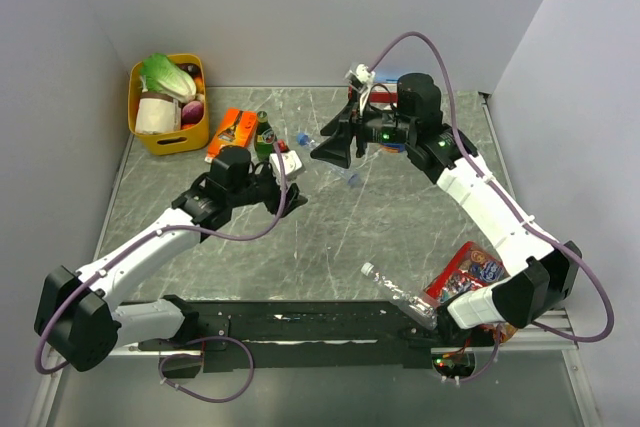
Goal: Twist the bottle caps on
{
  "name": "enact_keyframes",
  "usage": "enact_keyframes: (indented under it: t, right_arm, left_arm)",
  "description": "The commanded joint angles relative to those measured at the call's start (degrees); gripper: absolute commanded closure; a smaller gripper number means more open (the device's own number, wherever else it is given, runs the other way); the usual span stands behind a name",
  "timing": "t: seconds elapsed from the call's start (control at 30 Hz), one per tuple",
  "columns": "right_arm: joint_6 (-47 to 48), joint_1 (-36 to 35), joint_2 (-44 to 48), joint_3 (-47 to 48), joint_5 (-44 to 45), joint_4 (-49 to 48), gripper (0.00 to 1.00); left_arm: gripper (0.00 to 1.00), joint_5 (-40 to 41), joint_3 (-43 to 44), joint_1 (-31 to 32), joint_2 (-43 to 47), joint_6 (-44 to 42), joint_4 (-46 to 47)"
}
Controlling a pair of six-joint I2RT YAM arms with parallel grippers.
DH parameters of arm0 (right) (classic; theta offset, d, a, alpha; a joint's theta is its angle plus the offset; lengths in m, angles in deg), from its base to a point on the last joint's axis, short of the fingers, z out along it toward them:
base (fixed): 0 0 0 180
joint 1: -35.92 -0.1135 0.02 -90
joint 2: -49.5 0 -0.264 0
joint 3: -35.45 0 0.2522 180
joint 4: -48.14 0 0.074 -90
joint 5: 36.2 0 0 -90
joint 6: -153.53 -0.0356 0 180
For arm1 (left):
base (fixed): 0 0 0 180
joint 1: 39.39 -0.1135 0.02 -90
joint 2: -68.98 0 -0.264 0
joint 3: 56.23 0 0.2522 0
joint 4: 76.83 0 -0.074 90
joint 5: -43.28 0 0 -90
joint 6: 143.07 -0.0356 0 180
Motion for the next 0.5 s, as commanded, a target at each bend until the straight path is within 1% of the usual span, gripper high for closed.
enact_keyframes:
  t: [0.0, 0.03, 0.13, 0.17, 0.23, 0.27, 0.33, 0.37, 0.4, 0.43, 0.47]
  right_arm:
    - [0.88, -0.80, -0.59, 0.43, 1.62, -2.41, 0.20]
    - [0.88, -0.89, -0.59, 0.34, 1.80, -2.50, 0.21]
    - [0.10, -0.89, -0.59, -0.45, 1.98, -3.81, 0.29]
    - [-0.17, -0.89, -0.50, -0.71, 1.97, -4.08, 0.37]
    - [-1.31, -0.89, -0.50, -0.89, 1.89, -5.66, 0.46]
    - [-1.58, -0.89, -0.41, -0.89, 1.97, -6.10, 0.54]
    - [-1.75, -0.89, -0.59, -0.71, 2.32, -6.89, 0.62]
    - [-1.75, -0.80, -0.68, -0.36, 2.50, -6.89, 0.69]
    - [-0.80, -0.80, -0.76, -0.10, 2.85, -6.80, 0.72]
    - [0.08, -0.89, -1.03, 0.42, 3.29, -5.15, 0.74]
    - [0.87, -0.97, -1.20, 1.82, 4.68, -4.00, 0.78]
  left_arm:
    - [0.99, -2.36, 3.55, -0.27, 0.88, 5.77, 4.75]
    - [0.99, -3.15, 3.72, -0.44, 0.88, 6.04, 4.75]
    - [0.99, -3.77, 4.16, -0.44, 0.62, 6.66, 6.25]
    - [0.99, -4.03, 4.25, -0.44, 0.53, 6.74, 6.25]
    - [0.99, -4.12, 4.25, -0.44, 0.36, 6.48, 6.25]
    - [0.99, -4.30, 4.25, -0.44, 0.27, 6.48, 6.25]
    - [0.99, -4.73, 4.17, -0.44, 0.01, 6.39, 6.42]
    - [0.96, -5.17, 4.16, -0.44, -0.17, 6.48, 6.42]
    - [0.65, -4.92, 4.08, -0.44, -0.34, 6.31, 6.60]
    - [0.41, -4.30, 3.90, -0.53, -0.43, 6.39, 6.86]
    - [0.20, -1.77, 2.94, -0.44, -0.43, 6.48, 7.38]
